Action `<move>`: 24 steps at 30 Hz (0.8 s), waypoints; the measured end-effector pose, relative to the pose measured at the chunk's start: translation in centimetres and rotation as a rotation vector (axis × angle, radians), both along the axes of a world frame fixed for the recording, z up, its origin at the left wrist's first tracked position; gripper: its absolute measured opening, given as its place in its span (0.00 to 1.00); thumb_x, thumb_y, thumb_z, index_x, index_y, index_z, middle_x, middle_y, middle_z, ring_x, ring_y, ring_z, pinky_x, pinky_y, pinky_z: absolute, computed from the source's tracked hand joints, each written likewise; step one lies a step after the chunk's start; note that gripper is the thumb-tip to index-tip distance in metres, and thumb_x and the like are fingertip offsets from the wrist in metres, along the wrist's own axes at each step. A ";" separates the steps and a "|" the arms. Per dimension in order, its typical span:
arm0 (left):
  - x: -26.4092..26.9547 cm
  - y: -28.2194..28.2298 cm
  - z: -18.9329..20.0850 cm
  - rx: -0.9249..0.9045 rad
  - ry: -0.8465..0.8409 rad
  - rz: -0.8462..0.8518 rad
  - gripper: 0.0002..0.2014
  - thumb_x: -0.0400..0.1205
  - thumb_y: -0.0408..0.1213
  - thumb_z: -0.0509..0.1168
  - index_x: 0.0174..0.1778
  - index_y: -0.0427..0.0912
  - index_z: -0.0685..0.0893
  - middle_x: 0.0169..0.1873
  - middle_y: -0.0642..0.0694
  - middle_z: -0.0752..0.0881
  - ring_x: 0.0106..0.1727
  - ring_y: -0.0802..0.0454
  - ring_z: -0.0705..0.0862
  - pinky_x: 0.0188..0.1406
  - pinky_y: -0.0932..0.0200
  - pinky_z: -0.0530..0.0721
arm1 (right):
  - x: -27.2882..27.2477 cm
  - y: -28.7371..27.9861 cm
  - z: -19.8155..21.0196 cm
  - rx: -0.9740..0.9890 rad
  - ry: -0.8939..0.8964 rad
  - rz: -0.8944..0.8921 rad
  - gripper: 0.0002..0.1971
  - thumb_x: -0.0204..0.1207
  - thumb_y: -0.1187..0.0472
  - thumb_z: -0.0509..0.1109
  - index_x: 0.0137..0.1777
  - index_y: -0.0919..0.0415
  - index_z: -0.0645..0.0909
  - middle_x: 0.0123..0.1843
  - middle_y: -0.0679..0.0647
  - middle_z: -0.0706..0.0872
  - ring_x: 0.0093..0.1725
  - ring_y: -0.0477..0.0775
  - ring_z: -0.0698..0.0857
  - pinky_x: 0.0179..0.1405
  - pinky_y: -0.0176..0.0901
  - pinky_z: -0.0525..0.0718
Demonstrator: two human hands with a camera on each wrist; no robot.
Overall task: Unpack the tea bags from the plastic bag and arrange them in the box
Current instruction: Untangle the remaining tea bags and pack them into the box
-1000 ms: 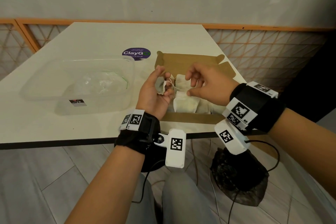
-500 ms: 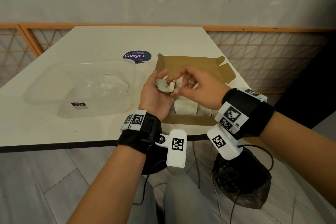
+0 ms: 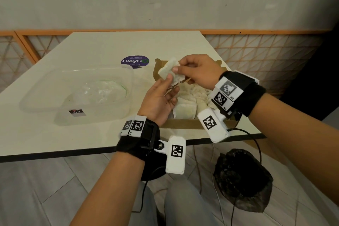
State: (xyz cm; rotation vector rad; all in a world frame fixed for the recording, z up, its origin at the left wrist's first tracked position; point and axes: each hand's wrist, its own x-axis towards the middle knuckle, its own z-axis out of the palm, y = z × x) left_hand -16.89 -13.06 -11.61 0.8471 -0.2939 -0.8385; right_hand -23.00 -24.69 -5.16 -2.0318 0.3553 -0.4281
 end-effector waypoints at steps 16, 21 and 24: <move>0.3 -0.4 -0.1 0.018 0.065 0.065 0.04 0.84 0.41 0.62 0.51 0.46 0.79 0.41 0.49 0.83 0.43 0.56 0.84 0.34 0.66 0.81 | -8.3 -6.3 3.2 -0.279 0.476 -0.043 0.06 0.70 0.56 0.74 0.46 0.55 0.87 0.38 0.44 0.88 0.36 0.40 0.84 0.45 0.33 0.76; 0.2 -0.2 0.0 0.019 0.070 0.059 0.04 0.83 0.41 0.62 0.51 0.46 0.79 0.41 0.49 0.84 0.44 0.55 0.84 0.35 0.66 0.82 | -8.9 -5.4 -0.4 -0.374 0.691 0.064 0.05 0.71 0.57 0.75 0.46 0.51 0.85 0.38 0.42 0.87 0.44 0.43 0.83 0.63 0.43 0.75; 0.0 -0.1 0.2 0.041 0.062 0.068 0.04 0.83 0.41 0.63 0.51 0.46 0.79 0.40 0.49 0.84 0.43 0.55 0.84 0.36 0.65 0.82 | -8.6 -5.3 -1.8 -0.472 0.707 0.029 0.08 0.71 0.59 0.75 0.49 0.51 0.83 0.32 0.42 0.82 0.37 0.41 0.78 0.56 0.43 0.78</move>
